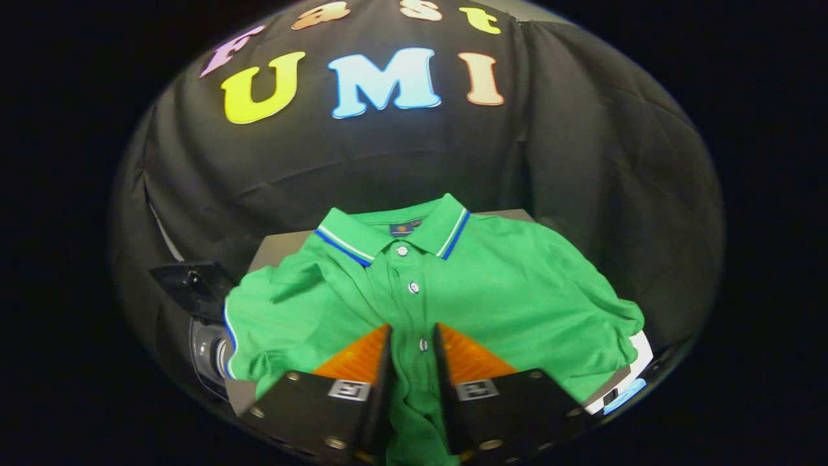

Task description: Put the clothes into the washing machine and then close the washing machine lid.

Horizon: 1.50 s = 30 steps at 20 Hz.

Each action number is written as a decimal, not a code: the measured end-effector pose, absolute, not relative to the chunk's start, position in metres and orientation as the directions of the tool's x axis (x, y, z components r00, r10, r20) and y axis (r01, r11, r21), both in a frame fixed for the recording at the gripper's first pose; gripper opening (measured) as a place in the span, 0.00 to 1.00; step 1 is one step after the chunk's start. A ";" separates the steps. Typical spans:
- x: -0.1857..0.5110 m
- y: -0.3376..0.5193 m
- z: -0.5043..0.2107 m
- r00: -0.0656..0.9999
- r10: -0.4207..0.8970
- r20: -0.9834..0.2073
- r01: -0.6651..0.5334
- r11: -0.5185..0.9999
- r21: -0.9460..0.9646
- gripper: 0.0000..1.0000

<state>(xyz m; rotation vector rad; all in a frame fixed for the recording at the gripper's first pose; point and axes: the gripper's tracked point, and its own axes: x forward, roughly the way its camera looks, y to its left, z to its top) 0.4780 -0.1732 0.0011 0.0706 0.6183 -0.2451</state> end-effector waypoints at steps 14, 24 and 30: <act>0.471 -0.165 0.041 0.825 -0.187 -0.534 0.190 0.980 -0.049 0.00; 0.437 -0.140 0.153 0.890 -0.341 -0.304 0.354 0.935 -0.013 0.00; 0.442 -0.100 0.169 0.884 -0.377 -0.277 0.378 0.924 -0.052 0.00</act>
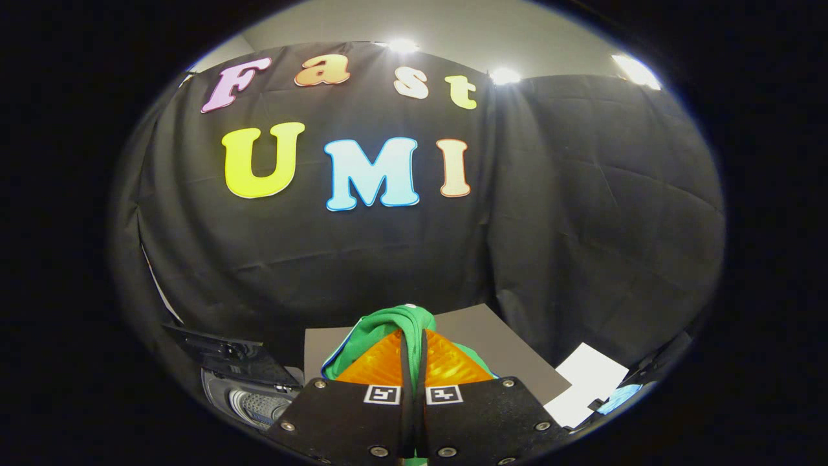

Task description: Put the clothes into the washing machine and then close the washing machine lid.

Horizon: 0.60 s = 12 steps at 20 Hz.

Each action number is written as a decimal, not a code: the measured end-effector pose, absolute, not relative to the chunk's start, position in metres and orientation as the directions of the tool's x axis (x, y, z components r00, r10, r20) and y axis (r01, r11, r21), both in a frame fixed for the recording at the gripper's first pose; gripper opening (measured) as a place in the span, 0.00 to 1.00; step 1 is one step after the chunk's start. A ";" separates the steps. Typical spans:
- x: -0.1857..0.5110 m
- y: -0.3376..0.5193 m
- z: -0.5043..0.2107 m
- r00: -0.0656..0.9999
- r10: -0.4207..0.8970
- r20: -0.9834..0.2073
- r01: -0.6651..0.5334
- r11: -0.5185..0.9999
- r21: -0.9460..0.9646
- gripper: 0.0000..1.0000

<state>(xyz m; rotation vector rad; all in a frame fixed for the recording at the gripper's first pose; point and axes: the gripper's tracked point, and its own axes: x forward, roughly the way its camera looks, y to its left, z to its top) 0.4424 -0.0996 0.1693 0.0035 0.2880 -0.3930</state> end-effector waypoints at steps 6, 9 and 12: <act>0.438 -0.019 0.177 0.899 -0.359 -0.251 0.361 0.932 -0.039 0.00; 0.439 0.030 0.181 0.918 -0.317 -0.238 0.323 0.946 -0.011 0.00; 0.434 0.072 0.186 0.933 -0.280 -0.227 0.286 0.958 -0.010 0.00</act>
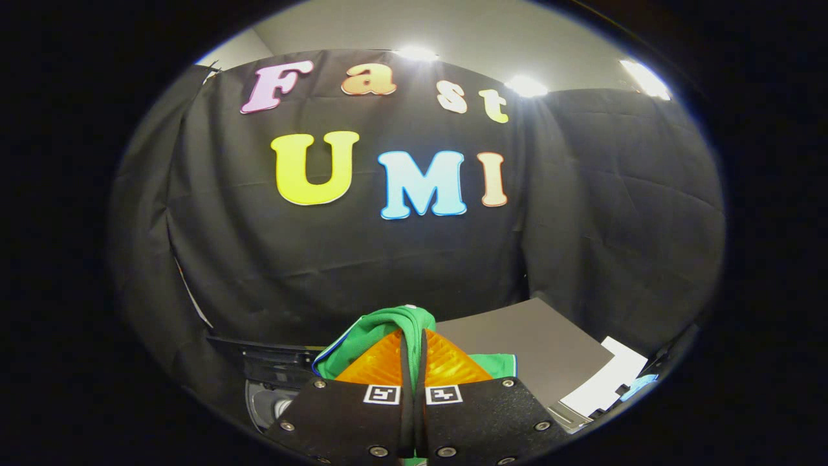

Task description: Put the clothes into the washing machine and then close the washing machine lid.

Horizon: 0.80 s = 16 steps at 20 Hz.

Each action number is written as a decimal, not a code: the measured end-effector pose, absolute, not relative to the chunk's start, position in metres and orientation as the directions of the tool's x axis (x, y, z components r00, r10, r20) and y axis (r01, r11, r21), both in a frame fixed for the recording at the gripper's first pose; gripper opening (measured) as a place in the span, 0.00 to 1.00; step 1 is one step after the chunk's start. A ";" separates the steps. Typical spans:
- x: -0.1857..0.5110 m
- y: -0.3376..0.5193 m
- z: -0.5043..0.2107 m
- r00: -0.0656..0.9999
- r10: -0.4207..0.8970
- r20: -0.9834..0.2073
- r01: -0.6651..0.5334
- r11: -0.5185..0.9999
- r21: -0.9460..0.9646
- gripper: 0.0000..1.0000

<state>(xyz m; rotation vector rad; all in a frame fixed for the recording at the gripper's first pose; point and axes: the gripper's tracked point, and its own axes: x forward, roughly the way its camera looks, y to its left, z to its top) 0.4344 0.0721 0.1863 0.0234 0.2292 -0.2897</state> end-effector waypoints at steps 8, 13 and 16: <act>0.419 0.166 0.208 0.960 -0.200 -0.197 0.211 0.977 0.038 0.00; 0.413 0.214 0.210 0.966 -0.162 -0.203 0.177 0.982 0.058 0.00; 0.412 0.233 0.201 0.965 -0.157 -0.211 0.169 0.985 0.040 0.00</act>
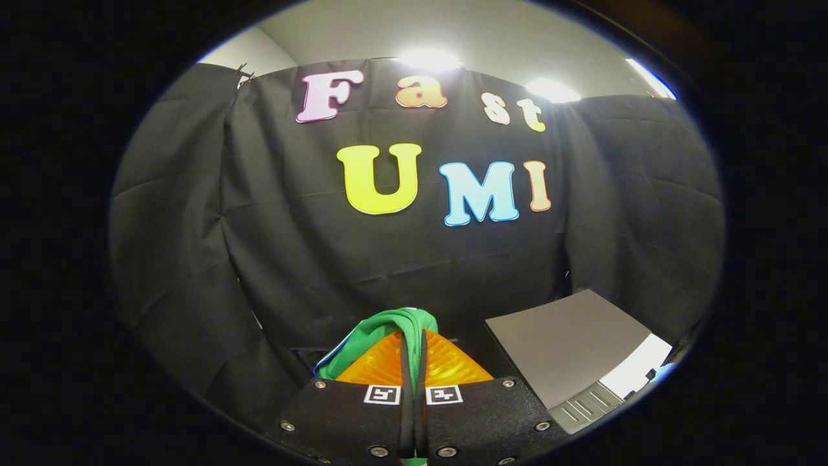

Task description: Put the clothes into the washing machine and then close the washing machine lid.

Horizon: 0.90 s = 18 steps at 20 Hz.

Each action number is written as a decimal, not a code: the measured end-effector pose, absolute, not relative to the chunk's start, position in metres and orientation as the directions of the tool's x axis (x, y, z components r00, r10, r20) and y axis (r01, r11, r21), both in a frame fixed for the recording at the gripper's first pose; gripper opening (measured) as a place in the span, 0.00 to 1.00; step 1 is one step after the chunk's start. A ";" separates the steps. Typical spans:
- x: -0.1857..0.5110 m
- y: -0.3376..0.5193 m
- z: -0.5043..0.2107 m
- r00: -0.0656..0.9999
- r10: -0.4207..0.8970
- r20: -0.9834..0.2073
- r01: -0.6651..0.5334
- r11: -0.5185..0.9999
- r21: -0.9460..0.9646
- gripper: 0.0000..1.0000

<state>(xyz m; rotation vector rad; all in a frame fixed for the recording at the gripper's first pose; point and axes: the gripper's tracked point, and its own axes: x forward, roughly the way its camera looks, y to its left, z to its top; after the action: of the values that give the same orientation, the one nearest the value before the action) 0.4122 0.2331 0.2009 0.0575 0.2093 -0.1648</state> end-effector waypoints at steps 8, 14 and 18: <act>0.423 0.274 0.159 0.962 -0.128 -0.242 0.127 0.992 -0.021 0.00; 0.438 0.283 0.095 0.946 -0.121 -0.301 0.113 0.993 -0.043 0.00; 0.453 0.277 0.044 0.926 -0.123 -0.357 0.115 0.992 -0.043 0.00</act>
<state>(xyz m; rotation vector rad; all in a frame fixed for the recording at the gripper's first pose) 0.4526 0.2772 0.0438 -0.0209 0.3679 -0.1218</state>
